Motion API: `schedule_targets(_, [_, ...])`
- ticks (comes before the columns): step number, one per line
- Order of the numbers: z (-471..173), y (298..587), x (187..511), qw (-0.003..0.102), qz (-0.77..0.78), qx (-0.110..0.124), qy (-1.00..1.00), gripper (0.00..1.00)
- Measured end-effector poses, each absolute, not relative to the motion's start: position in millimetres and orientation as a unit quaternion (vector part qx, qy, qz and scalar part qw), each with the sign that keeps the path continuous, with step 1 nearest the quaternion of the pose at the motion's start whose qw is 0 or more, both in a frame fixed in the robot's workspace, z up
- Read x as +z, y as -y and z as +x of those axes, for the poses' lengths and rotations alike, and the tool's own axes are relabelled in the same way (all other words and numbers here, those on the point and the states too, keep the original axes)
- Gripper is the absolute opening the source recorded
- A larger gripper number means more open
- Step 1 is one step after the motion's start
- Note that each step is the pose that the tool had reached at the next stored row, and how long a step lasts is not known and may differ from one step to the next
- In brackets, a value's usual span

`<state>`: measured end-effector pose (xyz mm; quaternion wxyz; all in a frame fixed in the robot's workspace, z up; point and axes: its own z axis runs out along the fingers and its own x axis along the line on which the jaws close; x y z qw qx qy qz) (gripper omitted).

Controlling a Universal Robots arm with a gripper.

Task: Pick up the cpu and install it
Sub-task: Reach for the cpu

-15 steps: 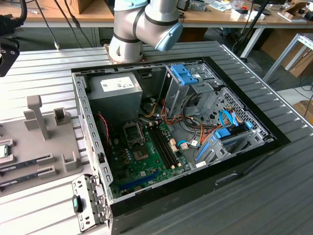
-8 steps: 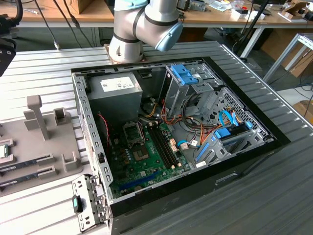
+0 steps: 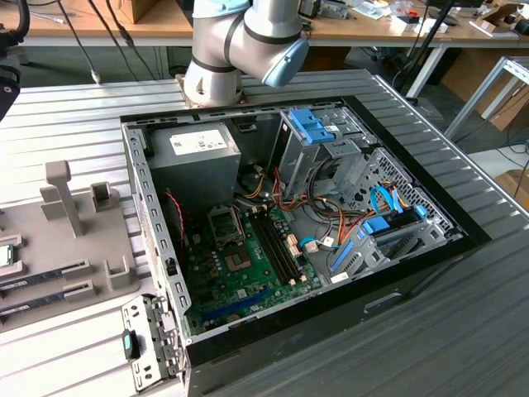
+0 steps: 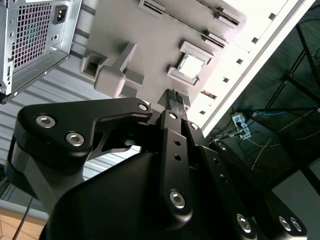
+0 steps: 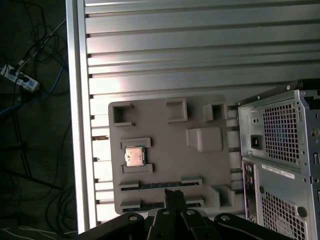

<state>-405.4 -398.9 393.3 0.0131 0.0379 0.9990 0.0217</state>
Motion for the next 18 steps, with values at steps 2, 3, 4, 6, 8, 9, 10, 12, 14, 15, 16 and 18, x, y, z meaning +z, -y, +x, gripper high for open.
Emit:
schedule_targets(2, [-406.3, 398.9, 393.3, 0.013, 0.038, 0.022, -0.999, 0.11])
schedule_targets(3, [-406.9, 399.0, 393.3, 0.013, 0.038, 0.022, -0.999, 0.11])
schedule_targets(4, [-407.9, 398.9, 393.3, 0.013, 0.038, 0.022, -0.999, 0.11])
schedule_targets(6, [-408.9, 398.9, 393.3, 0.013, 0.038, 0.022, -0.999, 0.11])
schedule_targets(8, [-409.9, 399.0, 393.3, 0.013, 0.038, 0.022, -0.999, 0.11])
schedule_targets(9, [-410.4, 399.0, 393.3, 0.013, 0.038, 0.022, -0.999, 0.11])
schedule_targets(10, [-411.1, 398.9, 393.3, 0.013, 0.038, 0.022, -0.999, 0.11])
schedule_targets(12, [-411.9, 398.9, 393.3, 0.013, 0.038, 0.022, -0.999, 0.11])
schedule_targets(14, [-412.8, 398.9, 393.3, 0.013, 0.038, 0.022, -0.999, 0.11])
schedule_targets(15, [-413.2, 399.0, 393.3, 0.013, 0.038, 0.022, -0.999, 0.11])
schedule_targets(16, [-413.6, 399.0, 393.3, 0.013, 0.038, 0.022, -0.999, 0.11])
schedule_targets(18, [-414.5, 398.9, 393.3, 0.013, 0.038, 0.022, -0.999, 0.11])
